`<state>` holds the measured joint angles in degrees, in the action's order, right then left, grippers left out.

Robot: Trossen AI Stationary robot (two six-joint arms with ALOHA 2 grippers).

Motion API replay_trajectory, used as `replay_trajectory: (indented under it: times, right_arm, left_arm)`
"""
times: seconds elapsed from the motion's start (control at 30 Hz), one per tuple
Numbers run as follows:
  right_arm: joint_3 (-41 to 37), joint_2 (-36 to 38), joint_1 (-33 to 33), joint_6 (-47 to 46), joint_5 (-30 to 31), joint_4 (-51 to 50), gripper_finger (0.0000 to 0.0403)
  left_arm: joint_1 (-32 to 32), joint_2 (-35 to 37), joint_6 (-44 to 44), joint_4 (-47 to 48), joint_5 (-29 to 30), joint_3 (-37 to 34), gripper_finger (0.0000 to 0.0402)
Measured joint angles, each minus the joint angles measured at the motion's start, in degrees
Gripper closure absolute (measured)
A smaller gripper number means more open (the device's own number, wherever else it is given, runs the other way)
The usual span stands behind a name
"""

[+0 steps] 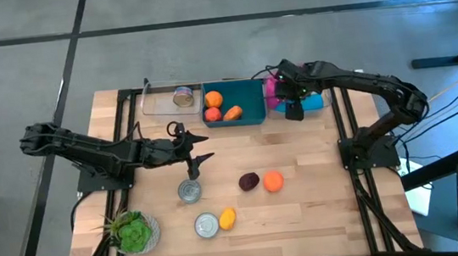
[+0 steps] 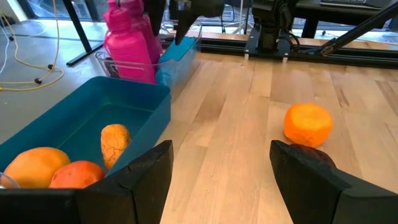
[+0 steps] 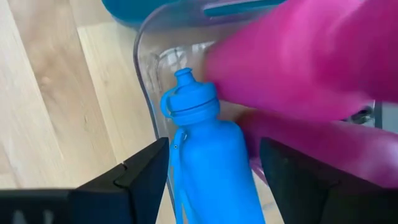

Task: Pick & Place Food Item
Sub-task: Adjust the violet water bottle

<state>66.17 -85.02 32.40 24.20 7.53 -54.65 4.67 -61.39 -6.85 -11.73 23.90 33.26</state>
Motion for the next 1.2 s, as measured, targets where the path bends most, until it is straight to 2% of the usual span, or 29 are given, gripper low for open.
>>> replay_trajectory:
  times: [0.47,0.57,0.73,1.2]
  right_arm:
    - [0.17,6.81,-0.27,-3.61,-0.68,-0.36,0.0153]
    - [0.17,5.97,-1.29,-4.05,-3.26,-2.3,0.0153]
    - [0.17,3.96,-3.21,-3.67,1.3,-2.89,0.0153]
    - [-0.71,-0.14,-3.37,-1.03,2.39,0.65,0.0153]
  left_arm:
    - [0.0,-0.01,0.0,0.02,0.28,0.0,0.0141]
    - [0.0,-0.01,0.0,0.03,0.08,0.0,0.0141]
    - [0.0,-0.02,0.04,0.57,0.07,0.0,0.0141]
    - [-0.02,0.0,-0.58,2.93,0.02,0.0,0.0141]
